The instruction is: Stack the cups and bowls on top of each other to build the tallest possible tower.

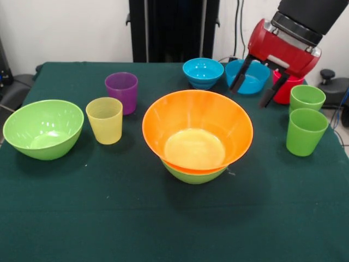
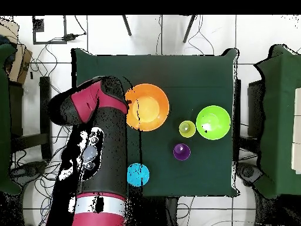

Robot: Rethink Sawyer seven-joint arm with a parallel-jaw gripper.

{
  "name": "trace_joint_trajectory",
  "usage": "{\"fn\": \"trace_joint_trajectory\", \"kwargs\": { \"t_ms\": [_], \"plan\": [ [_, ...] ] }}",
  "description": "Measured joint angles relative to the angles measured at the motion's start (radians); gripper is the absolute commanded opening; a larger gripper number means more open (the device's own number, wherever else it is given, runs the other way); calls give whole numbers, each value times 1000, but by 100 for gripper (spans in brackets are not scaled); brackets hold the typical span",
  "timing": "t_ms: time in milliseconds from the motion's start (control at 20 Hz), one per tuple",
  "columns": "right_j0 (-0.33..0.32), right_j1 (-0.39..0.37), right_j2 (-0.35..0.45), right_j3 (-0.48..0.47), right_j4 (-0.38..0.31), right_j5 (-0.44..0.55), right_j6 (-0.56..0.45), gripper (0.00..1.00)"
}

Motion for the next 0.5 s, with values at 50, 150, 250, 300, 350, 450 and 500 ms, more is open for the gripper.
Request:
{"fn": "trace_joint_trajectory", "kwargs": {
  "t_ms": [50, 150, 250, 300, 350, 450, 500],
  "plan": [
    [0, -4, 0, 1, 1, 0, 0, 100],
    [-1, -29, 0, 12, 6, 0, 0, 100],
    [-2, -51, 0, 24, 10, 0, 0, 100],
    [-2, -59, 0, 30, 11, 0, 0, 100],
    [-3, -69, 0, 37, 13, 0, 0, 100],
    [-4, -93, 0, 56, 15, 0, 0, 100],
    [-6, -106, 0, 69, 16, -1, 0, 100]
  ]
}}
